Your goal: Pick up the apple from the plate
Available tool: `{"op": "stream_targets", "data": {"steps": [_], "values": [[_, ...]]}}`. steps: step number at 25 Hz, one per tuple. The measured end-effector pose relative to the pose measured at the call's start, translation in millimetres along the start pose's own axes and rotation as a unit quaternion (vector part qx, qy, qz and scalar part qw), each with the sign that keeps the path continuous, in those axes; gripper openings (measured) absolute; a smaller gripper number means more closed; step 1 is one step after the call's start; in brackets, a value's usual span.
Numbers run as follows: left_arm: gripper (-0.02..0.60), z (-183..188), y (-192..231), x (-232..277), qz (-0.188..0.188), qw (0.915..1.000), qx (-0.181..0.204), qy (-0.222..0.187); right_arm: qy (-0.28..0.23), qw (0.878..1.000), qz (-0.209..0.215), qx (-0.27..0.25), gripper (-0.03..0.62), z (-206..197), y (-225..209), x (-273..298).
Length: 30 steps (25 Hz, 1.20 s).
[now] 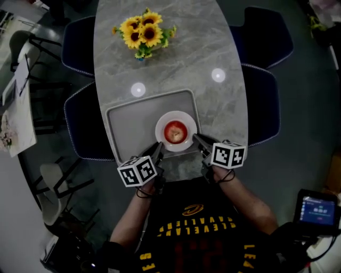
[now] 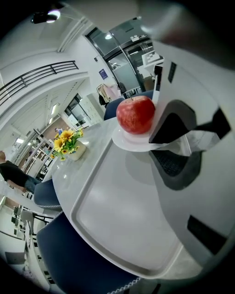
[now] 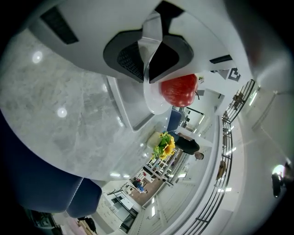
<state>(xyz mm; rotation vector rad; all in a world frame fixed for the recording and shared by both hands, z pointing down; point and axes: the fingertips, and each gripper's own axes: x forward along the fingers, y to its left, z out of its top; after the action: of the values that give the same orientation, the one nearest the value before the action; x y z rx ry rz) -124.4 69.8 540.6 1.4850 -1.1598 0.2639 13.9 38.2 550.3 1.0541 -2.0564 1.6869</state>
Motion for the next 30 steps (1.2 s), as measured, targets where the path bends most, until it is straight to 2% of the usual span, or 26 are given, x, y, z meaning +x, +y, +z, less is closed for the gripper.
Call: {"op": "stream_targets", "data": {"steps": [10, 30], "values": [[0.048, -15.9, -67.9, 34.8, -0.009, 0.9999, 0.011, -0.004, -0.008, 1.0, -0.003, -0.003, 0.045, 32.6, -45.0, -53.9], [0.046, -39.6, -161.9, 96.7, -0.027, 0.9992, 0.03, 0.005, -0.032, 0.999, -0.015, -0.006, 0.045, 81.4, -115.0, -130.3]]}}
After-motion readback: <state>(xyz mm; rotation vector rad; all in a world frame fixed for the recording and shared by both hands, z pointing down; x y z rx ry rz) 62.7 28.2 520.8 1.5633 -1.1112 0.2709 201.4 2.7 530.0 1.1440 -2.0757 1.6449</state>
